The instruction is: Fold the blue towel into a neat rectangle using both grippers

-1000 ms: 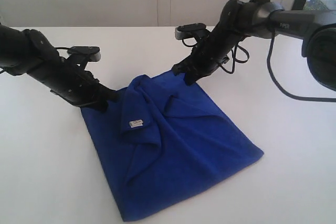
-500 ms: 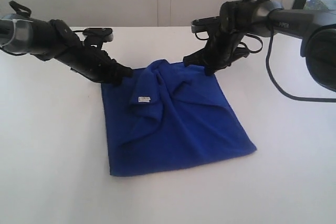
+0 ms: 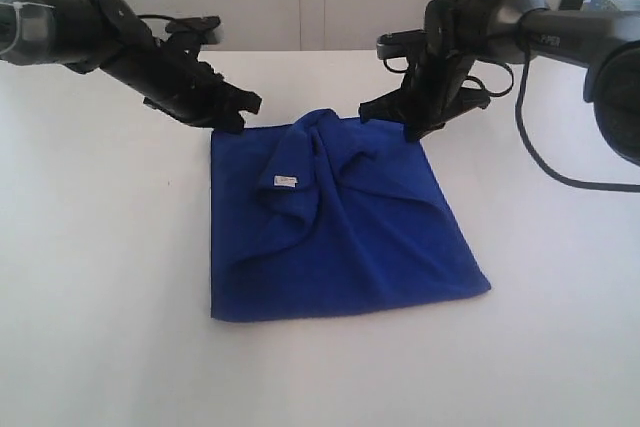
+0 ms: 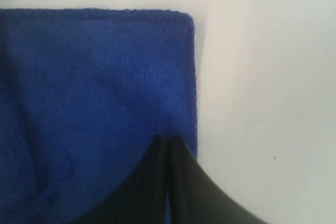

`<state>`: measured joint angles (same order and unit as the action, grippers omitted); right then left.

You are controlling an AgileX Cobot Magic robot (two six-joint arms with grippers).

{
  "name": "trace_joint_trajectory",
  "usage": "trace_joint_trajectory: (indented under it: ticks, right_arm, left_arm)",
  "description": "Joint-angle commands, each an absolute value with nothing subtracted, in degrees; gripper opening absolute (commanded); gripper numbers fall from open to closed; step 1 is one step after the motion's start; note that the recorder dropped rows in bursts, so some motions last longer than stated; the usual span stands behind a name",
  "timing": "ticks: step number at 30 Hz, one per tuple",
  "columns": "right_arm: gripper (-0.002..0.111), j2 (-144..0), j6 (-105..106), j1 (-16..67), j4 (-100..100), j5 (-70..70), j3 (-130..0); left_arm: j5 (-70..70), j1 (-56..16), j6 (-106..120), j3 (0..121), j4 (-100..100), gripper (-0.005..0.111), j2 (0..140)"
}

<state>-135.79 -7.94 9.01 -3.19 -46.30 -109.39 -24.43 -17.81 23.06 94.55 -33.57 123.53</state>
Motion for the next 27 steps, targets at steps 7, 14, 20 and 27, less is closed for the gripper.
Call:
trace_joint_trajectory:
  ticks: [7, 14, 20, 27]
  right_arm:
    - [0.000, -121.9, -3.0, 8.5, -2.4, -53.7, -101.8]
    - [0.000, -106.2, -2.9, 8.6, -0.3, -45.8, -79.1]
    - [0.000, -96.6, -2.9, 9.9, 1.4, -41.4, -65.1]
    - [0.000, -94.7, -3.2, 12.8, 1.8, -35.5, -54.3]
  left_arm:
    - [-40.3, -14.0, 18.8, 89.7, -29.9, 0.000, 110.8]
    - [-37.6, -14.8, 17.2, 71.0, -29.7, 0.000, 95.9]
    - [-33.0, -21.3, 17.9, 59.3, -30.4, 0.000, 88.0]
    - [-25.4, -30.7, 17.9, 56.3, -33.4, 0.000, 91.2]
